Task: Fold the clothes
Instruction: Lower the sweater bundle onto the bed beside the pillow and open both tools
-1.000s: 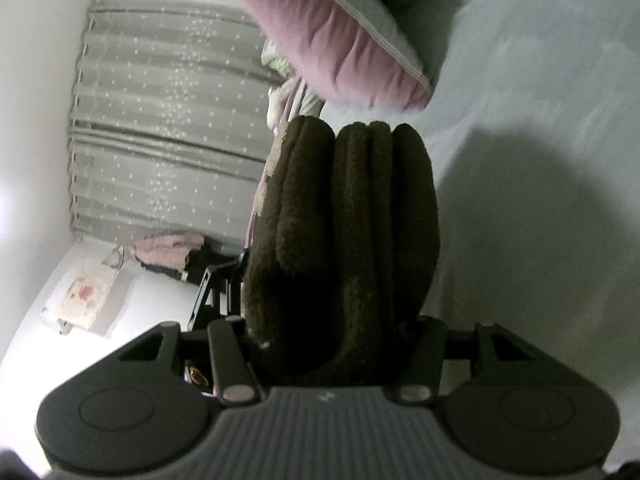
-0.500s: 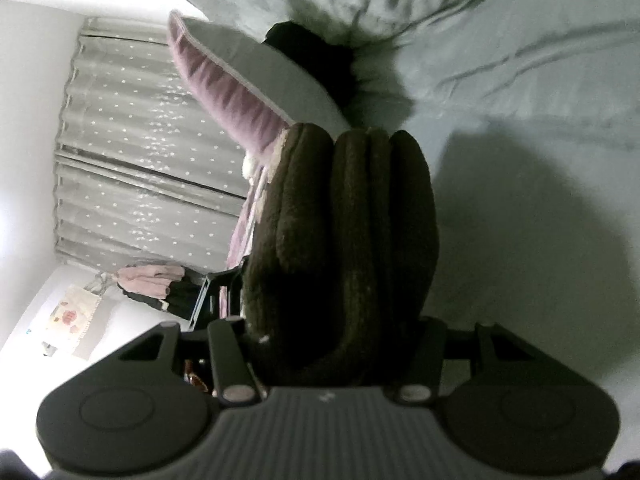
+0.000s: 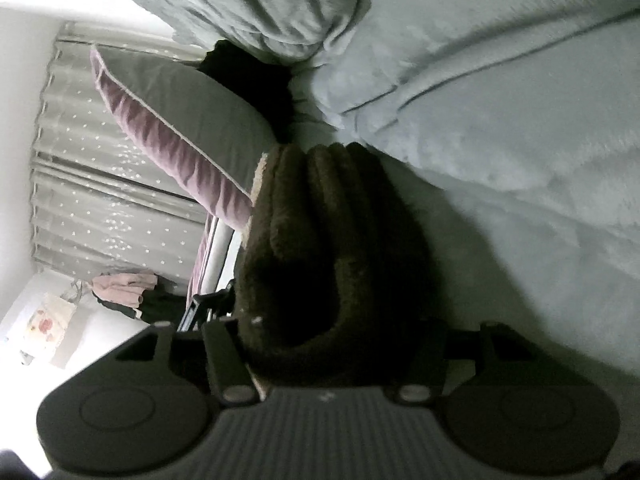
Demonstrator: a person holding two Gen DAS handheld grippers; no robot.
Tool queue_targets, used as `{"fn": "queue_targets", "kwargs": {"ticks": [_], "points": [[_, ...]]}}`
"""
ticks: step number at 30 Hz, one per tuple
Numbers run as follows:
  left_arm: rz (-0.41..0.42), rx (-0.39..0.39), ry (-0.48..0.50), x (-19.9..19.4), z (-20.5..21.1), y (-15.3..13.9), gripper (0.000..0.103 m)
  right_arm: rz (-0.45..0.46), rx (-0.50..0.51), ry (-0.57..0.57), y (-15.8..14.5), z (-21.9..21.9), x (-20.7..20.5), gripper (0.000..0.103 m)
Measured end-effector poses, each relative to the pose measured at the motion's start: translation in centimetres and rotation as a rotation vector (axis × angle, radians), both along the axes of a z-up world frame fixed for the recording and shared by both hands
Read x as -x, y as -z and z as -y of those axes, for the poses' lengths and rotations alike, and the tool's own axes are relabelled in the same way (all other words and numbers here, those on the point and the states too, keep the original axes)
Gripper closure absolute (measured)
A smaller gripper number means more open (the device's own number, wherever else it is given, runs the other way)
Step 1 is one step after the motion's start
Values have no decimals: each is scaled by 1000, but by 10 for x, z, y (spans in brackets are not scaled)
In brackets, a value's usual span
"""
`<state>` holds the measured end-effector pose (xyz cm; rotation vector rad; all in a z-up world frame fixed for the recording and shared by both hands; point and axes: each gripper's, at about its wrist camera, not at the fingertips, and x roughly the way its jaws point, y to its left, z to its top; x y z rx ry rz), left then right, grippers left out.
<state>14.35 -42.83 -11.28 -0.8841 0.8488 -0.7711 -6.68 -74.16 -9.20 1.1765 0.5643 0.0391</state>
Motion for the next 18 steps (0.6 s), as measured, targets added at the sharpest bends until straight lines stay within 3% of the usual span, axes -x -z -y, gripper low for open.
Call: {"fn": "queue_targets", "kwargs": {"ticks": [6, 8, 12, 15, 17, 18], "points": [[55, -111, 2, 5, -12, -24, 42, 0, 137, 78, -20, -16, 22, 19], [118, -173, -18, 10, -20, -36, 38, 2, 191, 113, -28, -21, 30, 13], [293, -283, -59, 27, -28, -61, 32, 7, 309, 197, -46, -32, 45, 12], [420, -311, -43, 45, -28, -72, 33, 6, 462, 299, -60, -50, 54, 29], [510, -319, -18, 60, -26, -77, 33, 17, 563, 341, -65, -67, 54, 45], [552, -323, 4, 68, -24, -78, 34, 23, 619, 360, -67, -76, 54, 48]]}}
